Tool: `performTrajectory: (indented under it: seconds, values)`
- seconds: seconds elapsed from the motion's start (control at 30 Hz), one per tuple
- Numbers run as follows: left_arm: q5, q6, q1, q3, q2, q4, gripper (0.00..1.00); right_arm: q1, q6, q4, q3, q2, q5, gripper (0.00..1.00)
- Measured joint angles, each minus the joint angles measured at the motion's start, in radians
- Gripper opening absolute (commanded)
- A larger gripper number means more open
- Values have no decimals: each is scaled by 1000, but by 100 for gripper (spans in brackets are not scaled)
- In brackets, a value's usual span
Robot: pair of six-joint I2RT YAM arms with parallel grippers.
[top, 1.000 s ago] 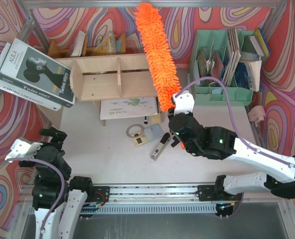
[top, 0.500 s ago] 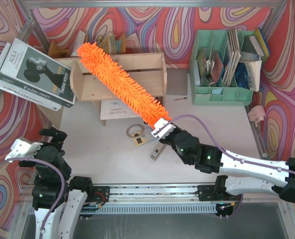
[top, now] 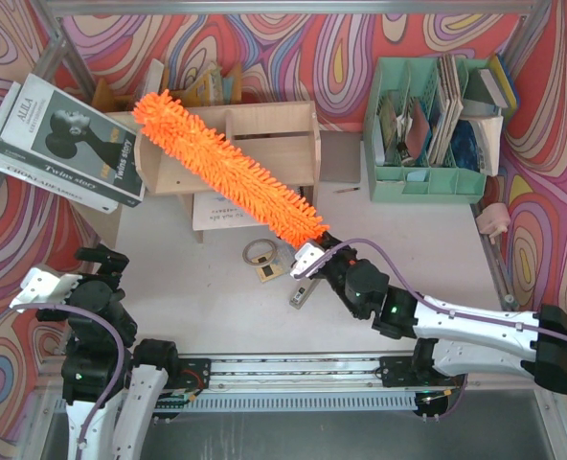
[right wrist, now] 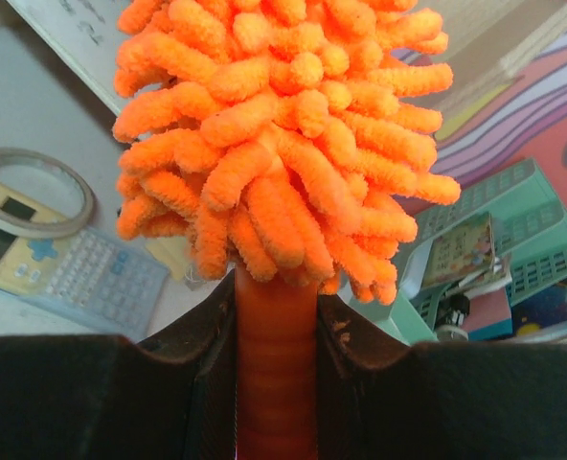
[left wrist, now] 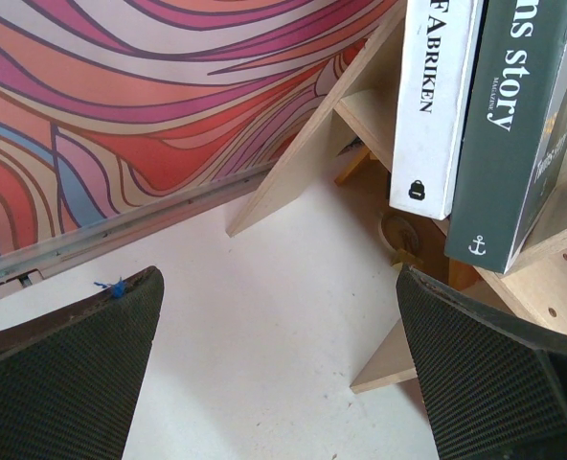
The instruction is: Dust the bookshelf with a duster
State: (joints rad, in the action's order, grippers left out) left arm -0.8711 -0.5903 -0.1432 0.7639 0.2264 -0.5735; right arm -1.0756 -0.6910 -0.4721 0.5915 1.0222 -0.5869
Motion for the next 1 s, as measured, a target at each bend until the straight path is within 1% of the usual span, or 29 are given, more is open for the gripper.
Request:
performTrajectory:
  seconds: [0.37, 0.5, 0.73, 0.9, 1.0]
  values:
    - [3, 0, 0, 0, 0, 0, 98, 69, 39, -17, -117, 3, 25, 0]
    - [3, 3, 0, 0, 0, 0, 99, 81, 64, -51, -130, 42, 39, 0]
    - [7, 3, 0, -1, 0, 1, 99, 82, 67, -100, -207, 117, 40, 0]
    - [8, 3, 0, -1, 0, 1, 98, 82, 40, -154, -231, 105, 42, 0]
    - [11, 3, 0, -1, 0, 4, 98, 82, 19, -179, -241, 67, 48, 0]
